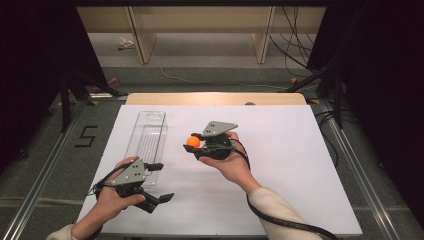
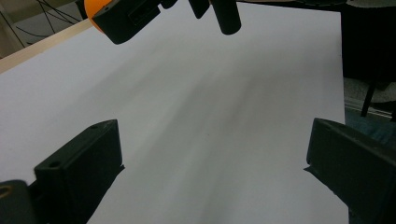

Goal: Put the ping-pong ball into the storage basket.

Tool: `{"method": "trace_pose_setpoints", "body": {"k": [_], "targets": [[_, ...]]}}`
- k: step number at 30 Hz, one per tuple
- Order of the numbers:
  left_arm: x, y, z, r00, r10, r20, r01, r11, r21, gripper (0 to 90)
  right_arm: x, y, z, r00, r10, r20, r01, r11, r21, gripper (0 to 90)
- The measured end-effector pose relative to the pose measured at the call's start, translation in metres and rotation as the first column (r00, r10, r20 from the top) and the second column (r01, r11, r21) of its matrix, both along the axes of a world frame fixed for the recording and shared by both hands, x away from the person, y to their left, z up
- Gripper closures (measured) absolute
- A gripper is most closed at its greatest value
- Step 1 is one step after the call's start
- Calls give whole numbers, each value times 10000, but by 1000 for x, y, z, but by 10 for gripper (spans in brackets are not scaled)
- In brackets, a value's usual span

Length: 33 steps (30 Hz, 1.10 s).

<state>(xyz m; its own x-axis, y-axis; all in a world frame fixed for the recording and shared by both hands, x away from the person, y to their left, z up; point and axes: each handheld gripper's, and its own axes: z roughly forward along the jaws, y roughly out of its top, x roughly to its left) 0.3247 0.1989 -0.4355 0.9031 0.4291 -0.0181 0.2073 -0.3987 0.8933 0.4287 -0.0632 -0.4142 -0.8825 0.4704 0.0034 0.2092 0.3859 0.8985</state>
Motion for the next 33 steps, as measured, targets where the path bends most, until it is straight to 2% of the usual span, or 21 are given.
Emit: {"method": "trace_pose_setpoints", "body": {"k": [33], "targets": [[0,0,0,10000,-12,30,12,10000,14,32,5,14,1,10000,88,37,-88,10000,31,517]]}}
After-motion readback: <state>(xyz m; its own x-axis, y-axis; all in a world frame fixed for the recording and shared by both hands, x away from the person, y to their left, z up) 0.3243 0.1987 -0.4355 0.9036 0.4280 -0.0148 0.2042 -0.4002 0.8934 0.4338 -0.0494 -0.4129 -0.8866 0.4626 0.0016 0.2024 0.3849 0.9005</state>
